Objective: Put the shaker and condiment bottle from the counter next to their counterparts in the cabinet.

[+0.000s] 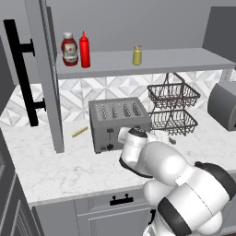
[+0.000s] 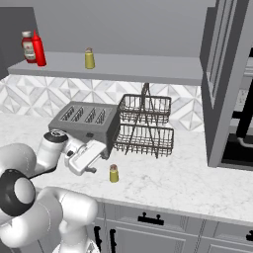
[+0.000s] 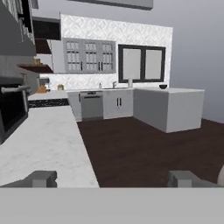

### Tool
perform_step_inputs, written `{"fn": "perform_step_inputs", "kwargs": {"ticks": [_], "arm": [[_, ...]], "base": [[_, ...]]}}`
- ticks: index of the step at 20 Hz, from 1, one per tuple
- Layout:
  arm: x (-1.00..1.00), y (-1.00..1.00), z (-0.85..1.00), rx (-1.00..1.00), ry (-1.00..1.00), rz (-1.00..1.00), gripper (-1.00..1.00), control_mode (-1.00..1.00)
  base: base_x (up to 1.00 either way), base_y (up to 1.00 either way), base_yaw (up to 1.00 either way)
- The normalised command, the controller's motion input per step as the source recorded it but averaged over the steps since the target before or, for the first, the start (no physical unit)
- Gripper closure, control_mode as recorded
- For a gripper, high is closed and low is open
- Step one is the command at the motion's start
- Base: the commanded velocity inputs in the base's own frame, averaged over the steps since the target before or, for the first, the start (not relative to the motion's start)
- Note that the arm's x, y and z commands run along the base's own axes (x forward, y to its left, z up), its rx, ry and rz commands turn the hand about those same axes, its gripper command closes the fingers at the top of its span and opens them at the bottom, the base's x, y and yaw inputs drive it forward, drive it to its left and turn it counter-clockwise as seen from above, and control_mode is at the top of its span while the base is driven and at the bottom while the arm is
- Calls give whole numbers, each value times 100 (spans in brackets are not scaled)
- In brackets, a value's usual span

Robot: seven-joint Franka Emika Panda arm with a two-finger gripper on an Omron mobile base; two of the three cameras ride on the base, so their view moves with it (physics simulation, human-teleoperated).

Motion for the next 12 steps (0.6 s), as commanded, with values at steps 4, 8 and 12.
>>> {"fn": "perform_step_inputs", "kwargs": {"ticks": [4, 8, 12], "arm": [[19, 3, 0, 0, 11, 1, -100, -100], [26, 4, 0, 0, 22, 3, -100, -100], [7, 1, -7, 0, 23, 3, -100, -100]], "base": [[0, 0, 0], [0, 0, 0], [0, 0, 0]]}}
